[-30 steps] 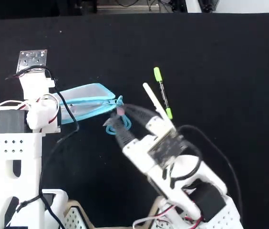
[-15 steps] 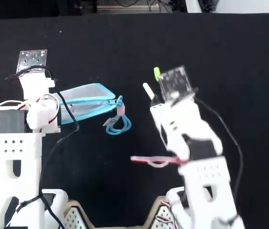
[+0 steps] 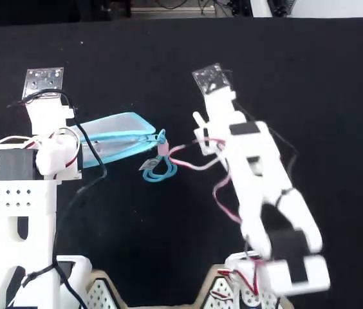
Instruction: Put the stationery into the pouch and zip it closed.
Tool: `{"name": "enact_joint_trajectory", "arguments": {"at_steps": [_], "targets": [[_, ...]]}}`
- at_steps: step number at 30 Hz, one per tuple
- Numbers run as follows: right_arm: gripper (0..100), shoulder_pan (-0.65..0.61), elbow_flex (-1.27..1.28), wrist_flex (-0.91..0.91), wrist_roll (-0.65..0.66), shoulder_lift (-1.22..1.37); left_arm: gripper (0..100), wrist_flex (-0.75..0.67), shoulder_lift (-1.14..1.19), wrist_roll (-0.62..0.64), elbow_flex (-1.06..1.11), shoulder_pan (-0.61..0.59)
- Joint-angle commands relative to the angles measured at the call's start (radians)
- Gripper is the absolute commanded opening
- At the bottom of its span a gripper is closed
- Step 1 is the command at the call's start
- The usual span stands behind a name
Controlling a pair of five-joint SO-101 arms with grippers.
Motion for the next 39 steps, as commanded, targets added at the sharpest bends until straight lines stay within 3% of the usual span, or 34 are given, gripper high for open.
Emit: {"name": "enact_joint_trajectory", "arguments": {"at_steps": [1,7,18,21,30,39], "targets": [[7.2,0.021,-0.191,0.009,0.012,0.145,3,-0.005,0.008,0.002,0.033,0.001],[8.7,0.006,-0.392,0.011,0.015,0.357,3,-0.005,0.008,0.002,0.033,0.001],[12.3,0.002,-0.568,0.101,0.155,0.578,3,-0.005,0.008,0.002,0.033,0.001],[1.2,0.012,-0.621,0.169,0.161,0.590,3,-0.005,0.008,0.002,0.033,0.001],[1.0,0.127,-0.688,0.456,0.153,0.449,3,-0.005,0.008,0.002,0.033,0.001],[1.1,0.368,-0.688,0.476,0.173,0.406,3,-0.003,0.008,0.002,0.033,0.001]]}}
